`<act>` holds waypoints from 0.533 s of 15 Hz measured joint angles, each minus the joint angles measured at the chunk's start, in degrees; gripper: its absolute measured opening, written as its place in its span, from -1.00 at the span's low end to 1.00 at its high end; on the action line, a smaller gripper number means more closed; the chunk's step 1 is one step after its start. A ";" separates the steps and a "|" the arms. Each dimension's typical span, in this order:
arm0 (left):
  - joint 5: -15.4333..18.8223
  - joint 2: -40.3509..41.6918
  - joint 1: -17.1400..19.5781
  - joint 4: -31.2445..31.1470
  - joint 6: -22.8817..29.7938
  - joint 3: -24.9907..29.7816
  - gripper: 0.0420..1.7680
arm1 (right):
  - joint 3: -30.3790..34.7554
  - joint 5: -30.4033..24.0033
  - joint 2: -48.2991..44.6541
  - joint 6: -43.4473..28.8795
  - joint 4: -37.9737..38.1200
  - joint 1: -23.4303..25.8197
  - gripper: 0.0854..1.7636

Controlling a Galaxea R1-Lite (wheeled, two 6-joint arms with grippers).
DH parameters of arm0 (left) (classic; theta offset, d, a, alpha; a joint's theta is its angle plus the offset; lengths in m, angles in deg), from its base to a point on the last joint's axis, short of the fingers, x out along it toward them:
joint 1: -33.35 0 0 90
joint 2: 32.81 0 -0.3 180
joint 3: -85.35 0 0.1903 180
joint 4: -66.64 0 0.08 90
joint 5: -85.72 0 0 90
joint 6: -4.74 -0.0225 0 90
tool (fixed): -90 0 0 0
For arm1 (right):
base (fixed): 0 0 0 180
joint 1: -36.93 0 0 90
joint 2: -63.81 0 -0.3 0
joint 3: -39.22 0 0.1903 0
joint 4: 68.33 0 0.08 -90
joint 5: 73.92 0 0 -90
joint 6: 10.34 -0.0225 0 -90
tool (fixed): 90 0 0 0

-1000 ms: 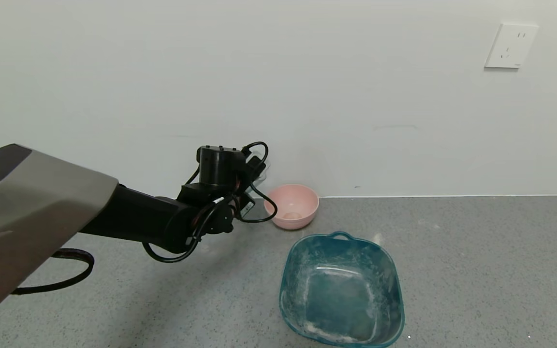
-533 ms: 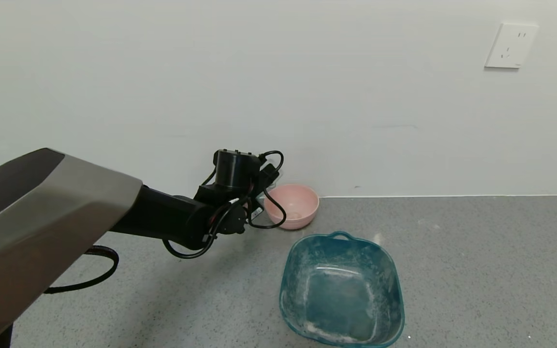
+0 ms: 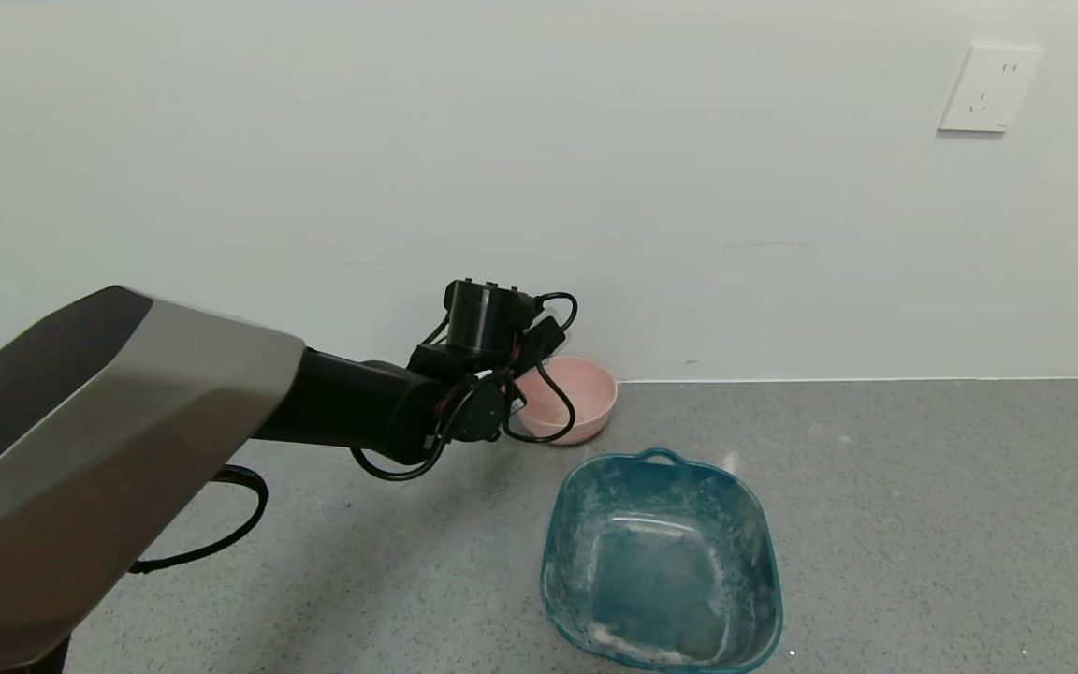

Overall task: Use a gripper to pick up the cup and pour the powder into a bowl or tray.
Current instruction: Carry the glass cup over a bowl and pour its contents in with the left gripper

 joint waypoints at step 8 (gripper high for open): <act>-5.13 -1.55 -1.38 -5.56 -4.25 -3.63 0.40 | 0.00 0.00 0.00 0.00 0.00 0.00 0.94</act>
